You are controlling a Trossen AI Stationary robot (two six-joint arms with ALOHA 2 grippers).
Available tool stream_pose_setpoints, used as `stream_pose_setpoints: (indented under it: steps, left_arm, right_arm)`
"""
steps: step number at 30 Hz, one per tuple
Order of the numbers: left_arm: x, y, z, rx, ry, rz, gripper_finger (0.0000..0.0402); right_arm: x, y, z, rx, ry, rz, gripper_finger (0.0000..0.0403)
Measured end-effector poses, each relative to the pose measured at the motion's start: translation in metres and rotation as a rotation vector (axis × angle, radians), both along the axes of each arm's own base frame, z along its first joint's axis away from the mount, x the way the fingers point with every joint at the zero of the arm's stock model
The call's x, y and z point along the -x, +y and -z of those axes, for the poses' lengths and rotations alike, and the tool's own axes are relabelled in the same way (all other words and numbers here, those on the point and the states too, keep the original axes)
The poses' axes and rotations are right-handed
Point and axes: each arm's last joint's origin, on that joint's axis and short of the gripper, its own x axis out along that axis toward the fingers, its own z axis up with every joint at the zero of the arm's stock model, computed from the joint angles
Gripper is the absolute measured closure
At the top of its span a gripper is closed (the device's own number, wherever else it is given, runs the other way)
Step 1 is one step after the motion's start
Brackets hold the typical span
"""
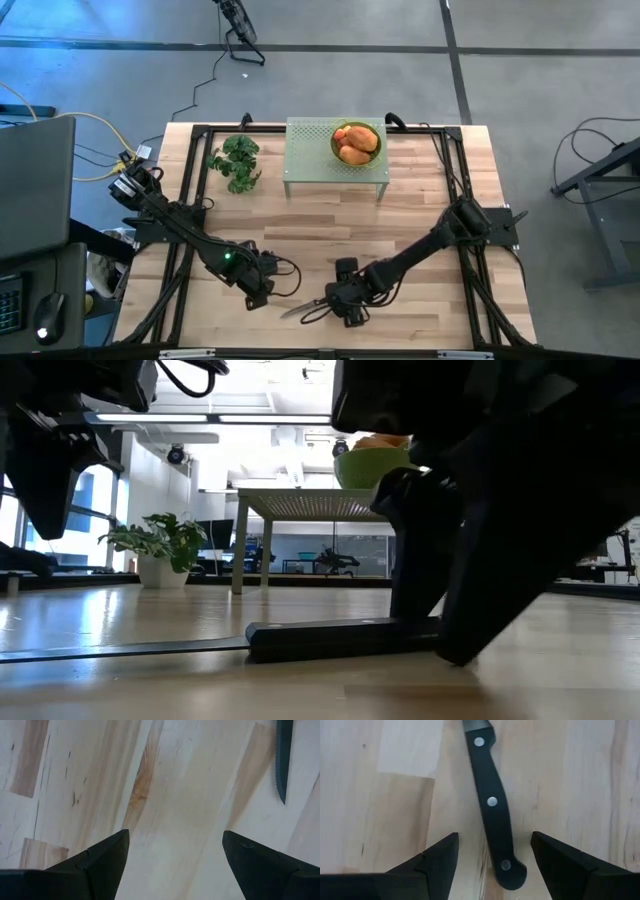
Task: Pick & Place Fruit
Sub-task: Put the knife on the shelf
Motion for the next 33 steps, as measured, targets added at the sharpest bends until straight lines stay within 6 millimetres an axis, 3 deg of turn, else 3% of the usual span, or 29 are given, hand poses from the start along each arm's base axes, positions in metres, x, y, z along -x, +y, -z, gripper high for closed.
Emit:
stream_pose_setpoints:
  steps: [18,33]
  left_arm:
    - [0.002,0.0,0.001,0.012,0.035,0.009,0.0089]
    - [0.001,0.0,0.0,0.008,0.015,0.005,0.0089]
  right_arm:
    - [0.001,-0.006,0.001,0.009,0.028,0.066,0.0342]
    - [0.012,-0.005,-0.008,0.014,0.085,0.063,0.0343]
